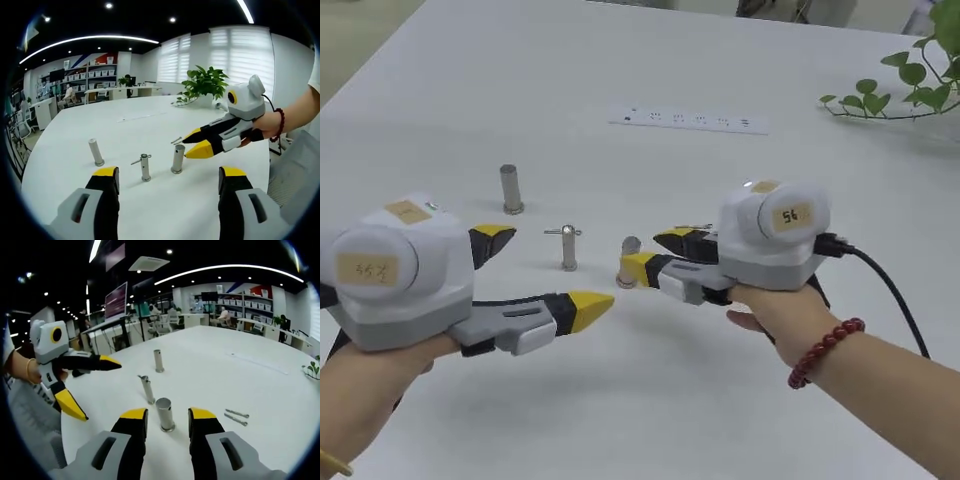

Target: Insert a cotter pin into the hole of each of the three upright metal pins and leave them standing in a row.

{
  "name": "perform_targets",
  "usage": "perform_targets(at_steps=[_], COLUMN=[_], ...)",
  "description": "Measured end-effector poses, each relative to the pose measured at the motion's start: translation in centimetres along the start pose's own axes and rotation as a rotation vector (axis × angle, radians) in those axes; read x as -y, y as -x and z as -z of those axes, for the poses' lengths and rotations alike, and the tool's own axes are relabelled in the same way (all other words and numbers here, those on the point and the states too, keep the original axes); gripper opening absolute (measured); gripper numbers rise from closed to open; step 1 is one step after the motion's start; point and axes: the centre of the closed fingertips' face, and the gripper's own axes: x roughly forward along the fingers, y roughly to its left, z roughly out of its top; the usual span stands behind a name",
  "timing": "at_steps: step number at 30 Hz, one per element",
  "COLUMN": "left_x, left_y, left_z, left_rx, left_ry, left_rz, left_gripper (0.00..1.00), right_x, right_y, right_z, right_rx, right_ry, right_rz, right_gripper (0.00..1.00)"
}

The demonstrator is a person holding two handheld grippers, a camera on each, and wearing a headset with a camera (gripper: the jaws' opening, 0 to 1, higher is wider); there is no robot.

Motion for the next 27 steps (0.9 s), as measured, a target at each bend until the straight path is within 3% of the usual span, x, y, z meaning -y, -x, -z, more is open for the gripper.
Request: perform_targets(at_steps=[8, 14, 27], left_x=[-0.1, -0.1, 0.2], left_y=[0.1, 0.1, -0.3], left_z=[0.0, -0.1, 0.1], left_rx=[0.0, 0.0, -0.017], left_ry=[-0.002, -0.005, -0.034], left_rz=[-0.003, -0.003, 0.014], left_gripper=[0.84, 0.86, 0.89], right_x=[1.5, 2.9, 7.5], right_y=[0.9, 1.2, 0.6], right_z=[-0.2, 0.4, 1.6], right_rx=[-0.043, -0.11, -0.239], right_ry=[0.032, 0.041, 0.077], right_rz=[-0.007, -0.031, -0.005], right_gripper=[0.36, 0.35, 0.32])
